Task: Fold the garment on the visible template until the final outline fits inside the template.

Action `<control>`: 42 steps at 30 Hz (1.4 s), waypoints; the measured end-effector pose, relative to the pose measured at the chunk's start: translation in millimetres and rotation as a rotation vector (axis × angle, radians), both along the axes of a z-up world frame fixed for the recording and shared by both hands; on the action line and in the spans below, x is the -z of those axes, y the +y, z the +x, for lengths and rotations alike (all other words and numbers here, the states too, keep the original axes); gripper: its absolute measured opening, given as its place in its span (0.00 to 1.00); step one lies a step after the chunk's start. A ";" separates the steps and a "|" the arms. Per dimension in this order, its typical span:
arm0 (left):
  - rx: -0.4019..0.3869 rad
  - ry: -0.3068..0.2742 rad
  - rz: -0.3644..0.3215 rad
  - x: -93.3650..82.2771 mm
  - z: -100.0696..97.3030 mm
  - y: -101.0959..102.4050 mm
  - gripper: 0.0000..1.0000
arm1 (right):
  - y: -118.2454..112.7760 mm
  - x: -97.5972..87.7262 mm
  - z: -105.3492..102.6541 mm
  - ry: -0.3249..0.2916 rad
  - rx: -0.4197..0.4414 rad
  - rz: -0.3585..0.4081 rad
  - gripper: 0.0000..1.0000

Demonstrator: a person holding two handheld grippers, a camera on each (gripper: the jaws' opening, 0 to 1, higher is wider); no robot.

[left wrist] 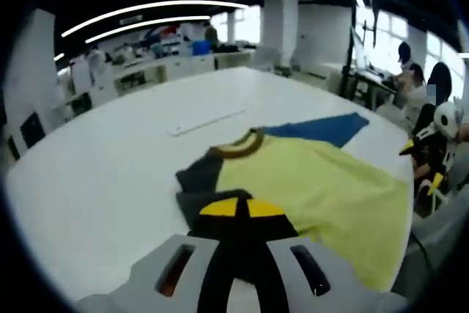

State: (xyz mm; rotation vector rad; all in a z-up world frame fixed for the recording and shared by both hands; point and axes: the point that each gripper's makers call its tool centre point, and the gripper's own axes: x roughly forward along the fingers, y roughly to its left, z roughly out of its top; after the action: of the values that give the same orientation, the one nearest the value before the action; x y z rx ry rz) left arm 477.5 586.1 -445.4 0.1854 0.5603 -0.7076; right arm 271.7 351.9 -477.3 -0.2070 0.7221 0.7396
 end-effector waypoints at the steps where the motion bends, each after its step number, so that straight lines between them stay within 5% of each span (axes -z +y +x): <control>1: 0.007 0.015 -0.007 5.5 0.3 -7.9 0.00 | 0.4 -0.2 0.0 0.000 -0.001 0.000 0.79; 8: 0.046 0.075 0.019 36.2 2.4 -40.5 0.00 | -2.6 -1.4 0.5 -0.003 0.007 0.000 0.78; 18: 0.041 0.138 0.042 66.9 6.6 -40.8 0.00 | -3.1 1.1 -2.2 0.003 0.016 0.003 0.78; 22: 0.047 0.130 0.041 65.3 5.8 -40.0 0.01 | -3.0 0.3 -1.6 0.002 0.021 0.006 0.78; 32: 0.040 0.087 0.006 48.8 2.1 -30.3 0.29 | 1.3 -1.1 1.3 -0.002 0.022 0.020 0.80; 42: -0.051 0.112 -0.045 38.5 -0.7 11.9 0.35 | 2.3 -6.0 5.0 -0.020 0.036 0.045 0.86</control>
State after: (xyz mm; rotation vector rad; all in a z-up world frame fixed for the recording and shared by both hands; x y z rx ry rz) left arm 476.8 597.9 -483.9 0.0891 0.6531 -0.6830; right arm 276.7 354.2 -471.2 -0.1603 0.6875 0.7181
